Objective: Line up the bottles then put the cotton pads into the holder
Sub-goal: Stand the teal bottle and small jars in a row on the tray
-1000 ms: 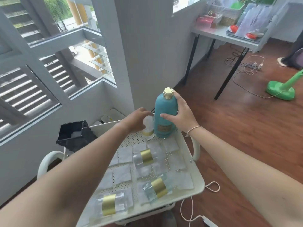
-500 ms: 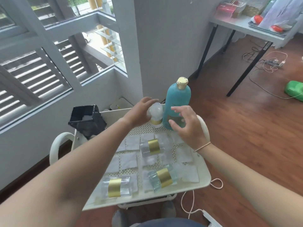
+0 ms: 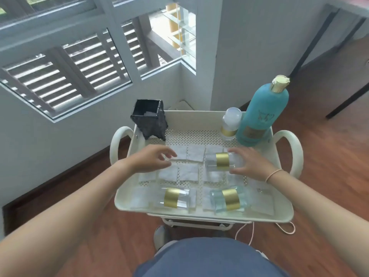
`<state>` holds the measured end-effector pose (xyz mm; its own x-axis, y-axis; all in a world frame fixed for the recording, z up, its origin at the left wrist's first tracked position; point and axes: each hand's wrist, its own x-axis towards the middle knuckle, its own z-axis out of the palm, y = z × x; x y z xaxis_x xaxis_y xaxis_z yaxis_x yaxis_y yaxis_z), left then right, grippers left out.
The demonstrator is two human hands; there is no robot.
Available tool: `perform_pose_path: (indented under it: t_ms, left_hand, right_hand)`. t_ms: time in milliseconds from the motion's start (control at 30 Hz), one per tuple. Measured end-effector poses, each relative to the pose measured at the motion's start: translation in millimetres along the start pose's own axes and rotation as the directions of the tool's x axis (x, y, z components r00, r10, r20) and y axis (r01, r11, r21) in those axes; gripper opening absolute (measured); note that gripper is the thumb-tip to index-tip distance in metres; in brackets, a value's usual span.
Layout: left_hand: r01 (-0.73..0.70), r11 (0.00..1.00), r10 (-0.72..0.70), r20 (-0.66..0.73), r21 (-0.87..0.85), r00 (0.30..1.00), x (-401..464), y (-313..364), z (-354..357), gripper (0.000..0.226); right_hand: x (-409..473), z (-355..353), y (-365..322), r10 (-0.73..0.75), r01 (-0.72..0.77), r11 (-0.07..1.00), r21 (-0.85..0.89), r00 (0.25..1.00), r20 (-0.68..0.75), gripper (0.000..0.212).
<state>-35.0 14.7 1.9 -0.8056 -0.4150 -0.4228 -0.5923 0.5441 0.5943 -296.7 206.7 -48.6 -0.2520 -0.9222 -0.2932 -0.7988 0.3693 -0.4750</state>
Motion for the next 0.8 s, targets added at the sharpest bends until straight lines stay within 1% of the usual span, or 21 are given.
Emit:
perform_pose_path:
  t_ms: [100,167,233,333,433,533,633,800]
  left_hand:
    - [0.105,0.994,-0.100,0.132,-0.033,0.986,-25,-22,6,0.025]
    - [0.168,0.985,-0.159,0.221,-0.022,0.962,-35,-33,9,0.030]
    - [0.205,0.978,-0.203,0.282,0.025,0.938,-42,-42,13,0.040]
    - [0.233,0.970,-0.244,0.311,0.072,0.919,-45,-49,21,0.056]
    - [0.221,0.964,-0.256,0.293,0.147,0.921,-43,-53,30,0.064]
    - [0.209,0.965,-0.245,0.274,0.157,0.930,-43,-53,34,0.067]
    - [0.174,0.975,-0.205,0.264,0.135,0.943,-43,-49,29,0.061]
    - [0.123,0.992,-0.113,0.212,-0.036,0.971,-41,-23,-2,0.046]
  right_hand:
    - [2,0,-2,-0.021,0.022,0.999,0.030,1.000,-0.009,0.062]
    - [3,-2,-4,-0.045,0.046,0.995,0.084,0.999,-0.012,0.061]
    - [5,-8,-11,-0.075,0.077,0.982,0.173,0.997,-0.019,0.059]
    - [10,-19,-28,-0.107,0.113,0.961,0.253,0.994,-0.039,0.052]
    - [15,-32,-47,-0.146,0.133,0.925,0.355,0.989,0.008,0.039]
    - [23,-46,-60,-0.211,0.187,0.941,0.283,0.976,0.058,0.038]
    - [33,-63,-71,-0.241,0.221,0.946,0.236,0.969,0.059,0.040]
    - [56,-88,-86,-0.237,0.232,0.965,0.122,0.971,0.029,0.041]
